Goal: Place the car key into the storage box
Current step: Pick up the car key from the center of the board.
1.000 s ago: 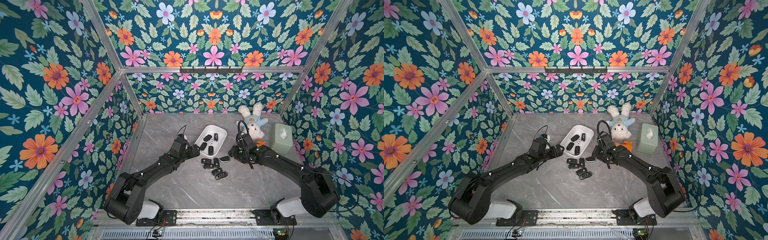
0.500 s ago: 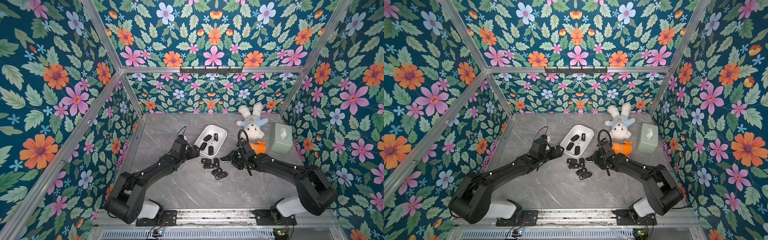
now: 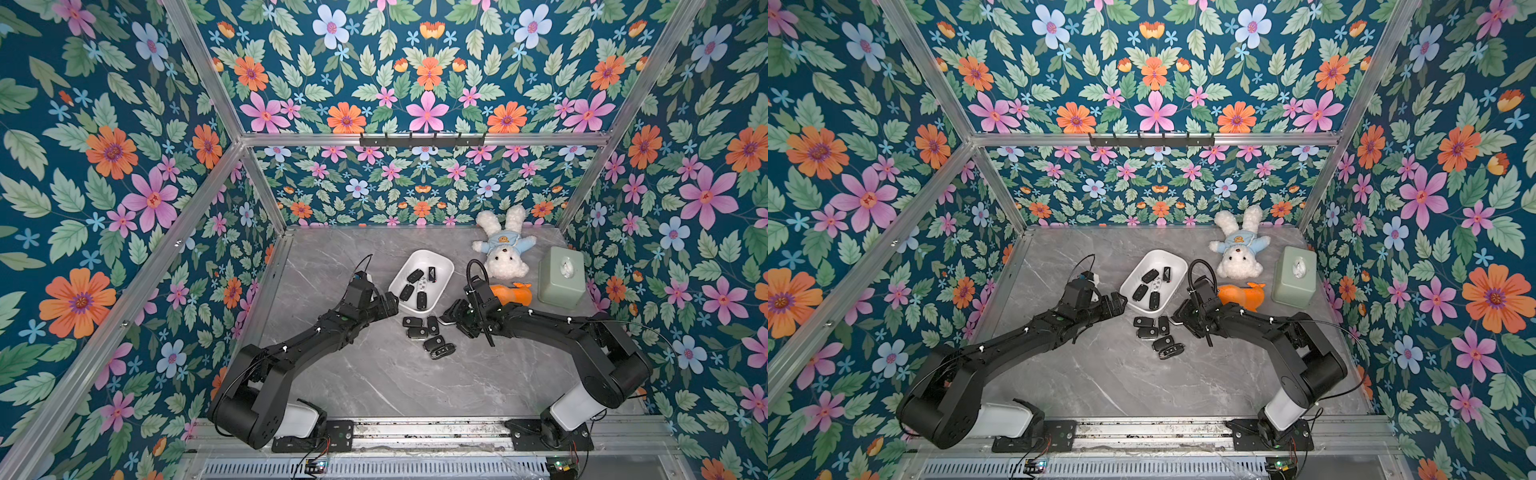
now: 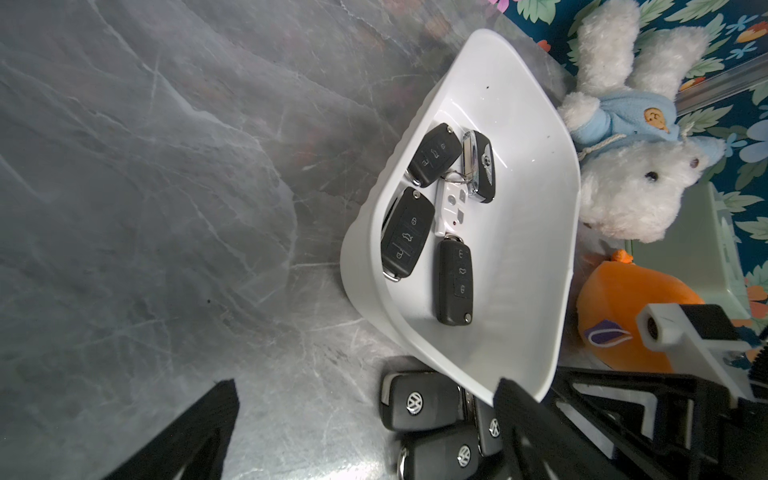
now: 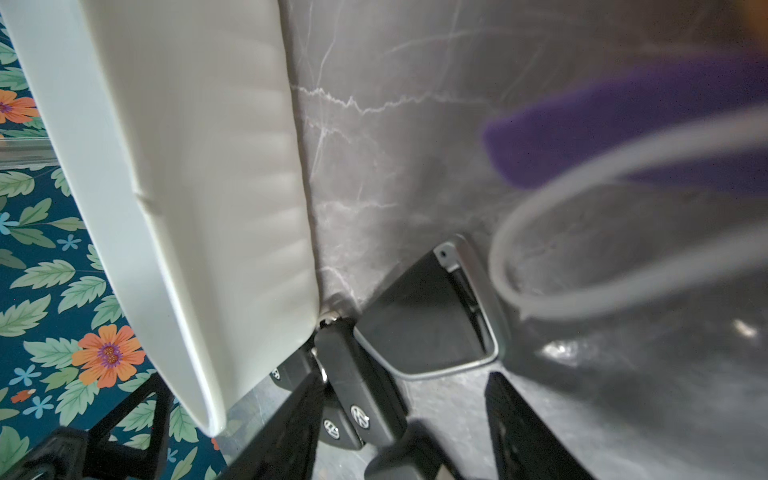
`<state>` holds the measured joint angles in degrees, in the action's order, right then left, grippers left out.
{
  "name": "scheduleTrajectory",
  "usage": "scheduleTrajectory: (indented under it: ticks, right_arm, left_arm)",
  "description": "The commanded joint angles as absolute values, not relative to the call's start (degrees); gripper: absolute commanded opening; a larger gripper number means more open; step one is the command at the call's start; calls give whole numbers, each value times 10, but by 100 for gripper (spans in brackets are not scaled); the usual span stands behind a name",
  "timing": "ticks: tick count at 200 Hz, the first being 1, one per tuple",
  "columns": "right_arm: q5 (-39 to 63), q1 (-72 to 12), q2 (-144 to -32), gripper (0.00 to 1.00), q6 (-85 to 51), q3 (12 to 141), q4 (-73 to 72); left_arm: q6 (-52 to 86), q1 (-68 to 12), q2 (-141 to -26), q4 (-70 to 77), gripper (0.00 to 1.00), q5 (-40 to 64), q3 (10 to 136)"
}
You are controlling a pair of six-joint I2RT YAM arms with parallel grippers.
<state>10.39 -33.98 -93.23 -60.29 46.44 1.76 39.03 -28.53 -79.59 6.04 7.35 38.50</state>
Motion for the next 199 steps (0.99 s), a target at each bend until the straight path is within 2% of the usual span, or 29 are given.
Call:
scheduleTrajectory:
  ticks: [1, 117, 199]
  right_arm:
    - [81, -341, -944, 64, -594, 480, 33]
    - [-34, -379, -1047, 64, -519, 596, 167]
    - [-87, -397, -1064, 60, -488, 607, 224]
  left_arm:
    - [391, -285, -793, 68, 100, 65, 384]
    - [395, -285, -784, 66, 100, 61, 380]
    - [398, -285, -784, 68, 100, 62, 381]
